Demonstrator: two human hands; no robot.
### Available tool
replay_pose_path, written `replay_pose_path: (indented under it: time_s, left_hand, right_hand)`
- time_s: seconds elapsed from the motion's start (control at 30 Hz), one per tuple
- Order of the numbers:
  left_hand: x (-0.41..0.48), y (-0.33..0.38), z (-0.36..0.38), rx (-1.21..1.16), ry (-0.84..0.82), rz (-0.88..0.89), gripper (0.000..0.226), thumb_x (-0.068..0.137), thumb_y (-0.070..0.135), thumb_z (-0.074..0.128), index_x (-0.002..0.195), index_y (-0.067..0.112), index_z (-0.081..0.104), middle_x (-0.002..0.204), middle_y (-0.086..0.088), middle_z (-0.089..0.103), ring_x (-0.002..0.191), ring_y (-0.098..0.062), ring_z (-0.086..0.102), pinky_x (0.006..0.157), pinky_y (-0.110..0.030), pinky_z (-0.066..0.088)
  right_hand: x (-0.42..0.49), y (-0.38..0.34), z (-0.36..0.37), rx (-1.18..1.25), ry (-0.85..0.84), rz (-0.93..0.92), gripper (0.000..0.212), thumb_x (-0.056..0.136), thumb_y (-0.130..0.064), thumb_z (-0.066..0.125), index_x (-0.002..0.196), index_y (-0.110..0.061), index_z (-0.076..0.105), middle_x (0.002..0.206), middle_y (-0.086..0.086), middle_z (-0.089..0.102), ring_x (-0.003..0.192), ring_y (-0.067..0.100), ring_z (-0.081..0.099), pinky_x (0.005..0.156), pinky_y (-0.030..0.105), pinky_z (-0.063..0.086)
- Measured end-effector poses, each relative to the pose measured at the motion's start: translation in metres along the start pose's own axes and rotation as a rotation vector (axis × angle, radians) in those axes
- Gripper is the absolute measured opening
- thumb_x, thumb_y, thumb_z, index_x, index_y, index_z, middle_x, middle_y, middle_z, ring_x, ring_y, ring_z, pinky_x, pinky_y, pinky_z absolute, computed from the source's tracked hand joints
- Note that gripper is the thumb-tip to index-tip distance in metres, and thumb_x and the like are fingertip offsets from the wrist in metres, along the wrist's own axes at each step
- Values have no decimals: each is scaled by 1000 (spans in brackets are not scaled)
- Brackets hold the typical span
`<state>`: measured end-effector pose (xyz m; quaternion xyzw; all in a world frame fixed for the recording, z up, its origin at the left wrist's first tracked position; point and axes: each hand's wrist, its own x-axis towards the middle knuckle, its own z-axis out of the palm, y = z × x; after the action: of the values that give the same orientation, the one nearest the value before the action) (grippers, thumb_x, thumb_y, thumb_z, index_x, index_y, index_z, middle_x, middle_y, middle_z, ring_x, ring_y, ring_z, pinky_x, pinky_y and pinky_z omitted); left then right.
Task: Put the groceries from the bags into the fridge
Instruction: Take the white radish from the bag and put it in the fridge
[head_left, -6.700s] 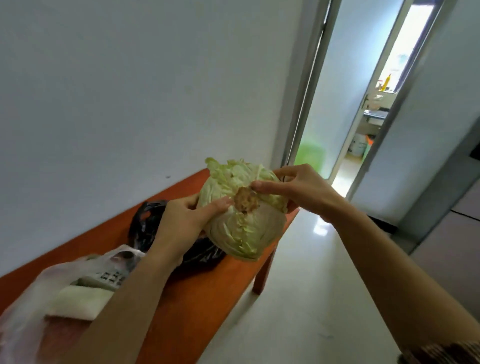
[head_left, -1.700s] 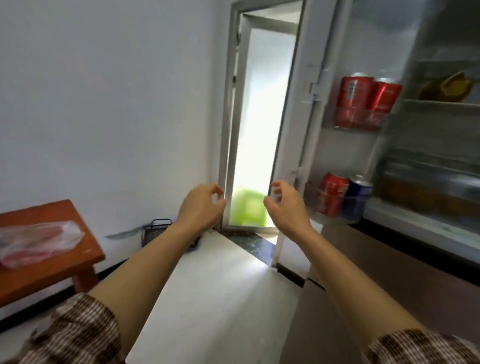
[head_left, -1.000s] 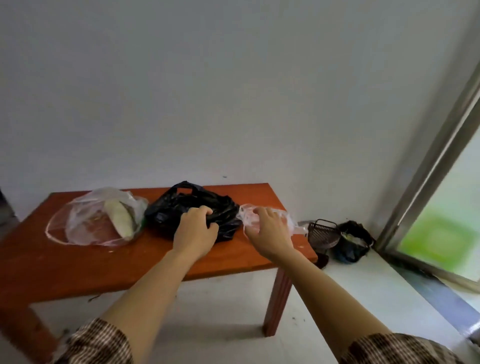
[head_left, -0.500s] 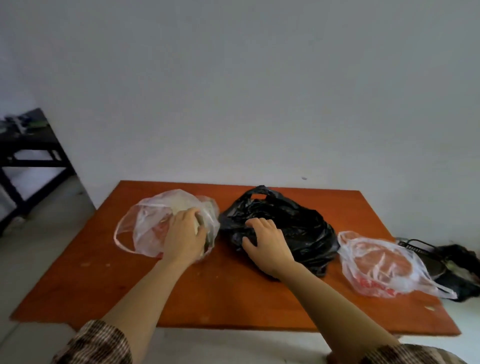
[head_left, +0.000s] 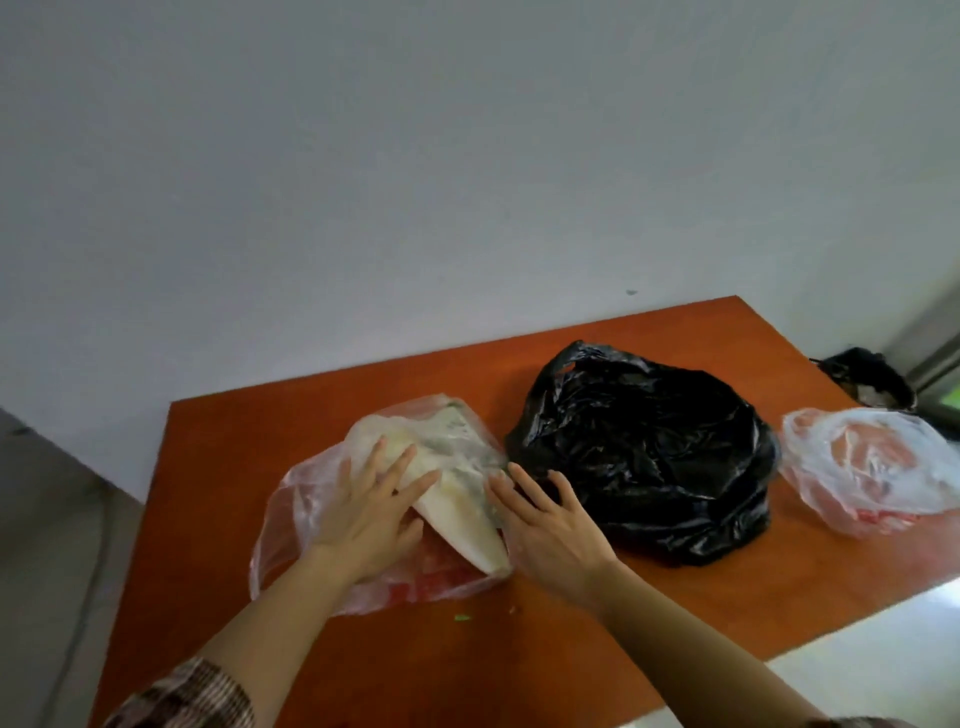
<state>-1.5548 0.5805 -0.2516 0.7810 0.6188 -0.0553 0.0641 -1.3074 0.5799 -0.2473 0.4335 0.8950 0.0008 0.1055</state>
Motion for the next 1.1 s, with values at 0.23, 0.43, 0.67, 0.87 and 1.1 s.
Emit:
replay_pose_path:
  time_s: [0.23, 0.43, 0.67, 0.87, 1.1]
  left_hand:
    - [46, -32, 16, -163, -249, 131, 69, 84, 68, 41, 144, 55, 10, 161, 5, -6, 144, -28, -24, 110, -62, -11]
    - [88, -27, 19, -129, -320, 211, 80, 73, 76, 50, 143, 53, 20, 159, 3, 13, 144, -36, -10, 109, -67, 10]
    - [94, -28, 15, -181, -187, 195, 96, 60, 76, 58, 141, 33, 28, 144, 3, 39, 137, -33, 16, 101, -54, 32]
    - [79, -35, 18, -181, -281, 270, 88, 76, 53, 64, 147, 36, 15, 160, 2, -1, 142, -34, -24, 110, -67, 4]
    - [66, -32, 35, -169, 155, 462, 75, 70, 16, 70, 136, 25, 35, 145, -14, 31, 137, -35, 21, 112, -63, 12]
  right_hand:
    - [26, -18, 15, 111, -208, 188, 58, 102, -41, 23, 153, -15, 15, 162, 0, 11, 149, 27, -3, 115, 55, 9]
    - [26, -36, 28, 252, -98, 349, 55, 87, -45, 47, 128, -10, 55, 137, 6, 51, 131, 30, 42, 102, 50, 37]
    - [32, -55, 42, 300, -88, 562, 59, 68, -52, 68, 113, -15, 59, 113, 2, 55, 110, 27, 53, 92, 49, 42]
    - [37, -46, 40, 341, -152, 576, 59, 80, -56, 57, 124, -17, 56, 132, 0, 42, 126, 24, 29, 105, 46, 21]
    - [26, -42, 14, 394, -14, 530, 72, 80, -70, 39, 130, -19, 54, 130, -8, 48, 127, 16, 29, 104, 38, 13]
